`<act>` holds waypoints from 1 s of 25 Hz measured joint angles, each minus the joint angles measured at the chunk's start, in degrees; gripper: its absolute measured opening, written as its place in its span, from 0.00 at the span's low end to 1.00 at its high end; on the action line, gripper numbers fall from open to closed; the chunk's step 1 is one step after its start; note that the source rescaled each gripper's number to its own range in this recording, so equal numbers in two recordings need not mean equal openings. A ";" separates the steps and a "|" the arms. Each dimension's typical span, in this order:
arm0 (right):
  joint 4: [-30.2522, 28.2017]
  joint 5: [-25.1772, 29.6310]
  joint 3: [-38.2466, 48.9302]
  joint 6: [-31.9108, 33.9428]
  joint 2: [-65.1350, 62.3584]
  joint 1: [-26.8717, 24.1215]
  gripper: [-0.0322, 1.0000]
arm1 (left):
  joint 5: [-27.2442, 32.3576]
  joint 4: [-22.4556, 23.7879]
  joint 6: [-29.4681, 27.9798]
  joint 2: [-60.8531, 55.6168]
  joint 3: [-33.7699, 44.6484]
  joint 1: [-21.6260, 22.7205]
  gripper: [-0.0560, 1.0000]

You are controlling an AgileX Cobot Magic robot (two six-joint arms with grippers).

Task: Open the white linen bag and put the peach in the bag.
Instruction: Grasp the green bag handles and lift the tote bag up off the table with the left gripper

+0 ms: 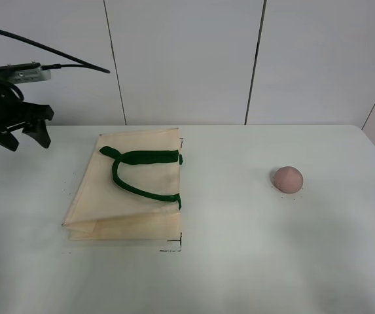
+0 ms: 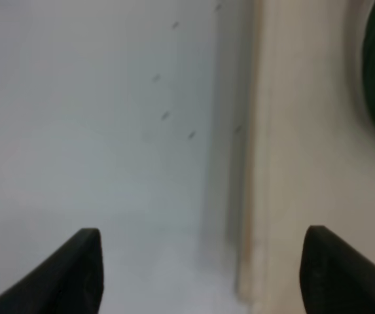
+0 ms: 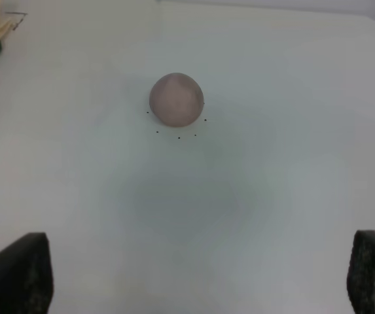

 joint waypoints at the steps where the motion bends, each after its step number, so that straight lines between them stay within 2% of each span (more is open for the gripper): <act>1: 0.00 0.00 0.00 0.00 0.00 0.00 1.00 | 0.00 -0.61 -0.06 2.26 -1.78 -0.52 0.96; 6: 0.00 0.00 0.00 0.00 0.00 0.00 1.00 | -0.10 -0.67 -5.60 9.85 -7.90 -6.29 0.96; 14: 0.00 0.00 0.00 0.00 0.00 0.00 1.00 | -1.60 3.19 -17.41 19.21 -13.95 -17.97 0.96; 17: 0.00 0.00 0.00 0.00 0.00 0.00 1.00 | -3.65 3.64 -19.22 21.76 -14.27 -19.30 0.96; 25: 0.00 0.00 0.00 0.00 0.00 0.00 1.00 | -7.39 6.35 -20.64 26.32 -14.28 -19.31 0.96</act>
